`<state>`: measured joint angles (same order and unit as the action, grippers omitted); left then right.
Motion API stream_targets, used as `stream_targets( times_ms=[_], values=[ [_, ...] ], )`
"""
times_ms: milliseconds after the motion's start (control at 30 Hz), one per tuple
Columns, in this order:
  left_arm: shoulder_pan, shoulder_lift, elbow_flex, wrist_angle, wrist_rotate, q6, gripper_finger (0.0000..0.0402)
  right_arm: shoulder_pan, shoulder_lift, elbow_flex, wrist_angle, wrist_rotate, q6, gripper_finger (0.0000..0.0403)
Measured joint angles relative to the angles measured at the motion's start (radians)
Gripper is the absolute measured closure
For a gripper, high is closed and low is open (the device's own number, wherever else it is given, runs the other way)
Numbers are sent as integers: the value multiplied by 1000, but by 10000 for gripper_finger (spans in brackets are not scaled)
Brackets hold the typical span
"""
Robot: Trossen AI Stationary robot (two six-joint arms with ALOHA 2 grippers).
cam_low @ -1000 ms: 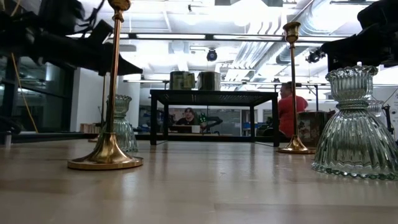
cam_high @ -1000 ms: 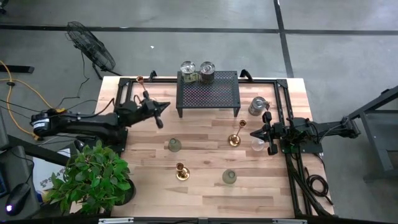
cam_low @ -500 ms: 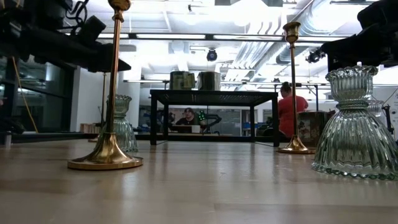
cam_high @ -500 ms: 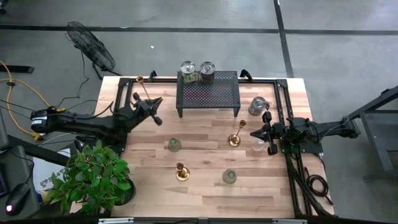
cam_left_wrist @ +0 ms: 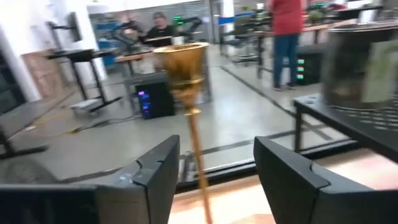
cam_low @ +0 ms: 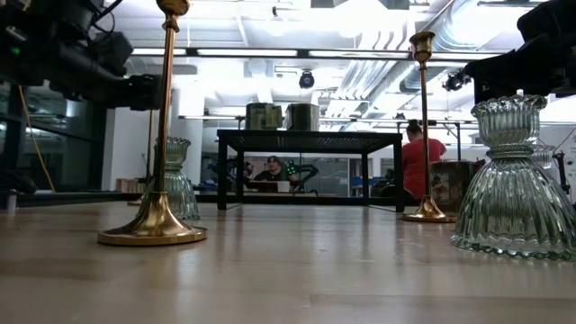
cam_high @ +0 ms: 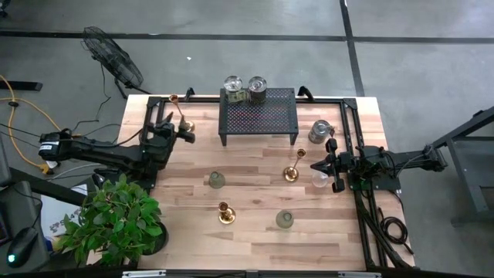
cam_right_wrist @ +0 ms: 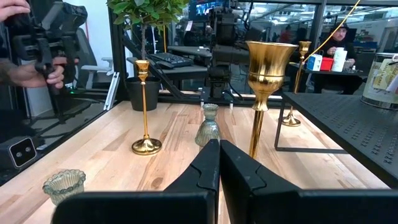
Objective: Stock candles on shelf
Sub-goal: Put the top gold candle holder on the shelf
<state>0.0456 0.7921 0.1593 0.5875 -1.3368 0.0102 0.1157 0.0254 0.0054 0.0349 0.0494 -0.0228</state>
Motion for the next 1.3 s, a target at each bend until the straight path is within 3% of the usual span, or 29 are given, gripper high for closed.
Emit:
stream_targets(
  times_ms=[167, 667, 967, 1300],
  values=[
    [23, 0, -10, -12, 34, -53, 185, 0, 0, 0, 0, 0, 0, 400],
    [327, 40, -55, -9, 327, -259, 185, 0, 0, 0, 0, 0, 0, 400],
    [383, 181, -55, 164, 442, -248, 185, 0, 0, 0, 0, 0, 0, 400],
    [386, 249, -55, 285, 455, -217, 185, 0, 0, 0, 0, 0, 0, 400]
  ],
)
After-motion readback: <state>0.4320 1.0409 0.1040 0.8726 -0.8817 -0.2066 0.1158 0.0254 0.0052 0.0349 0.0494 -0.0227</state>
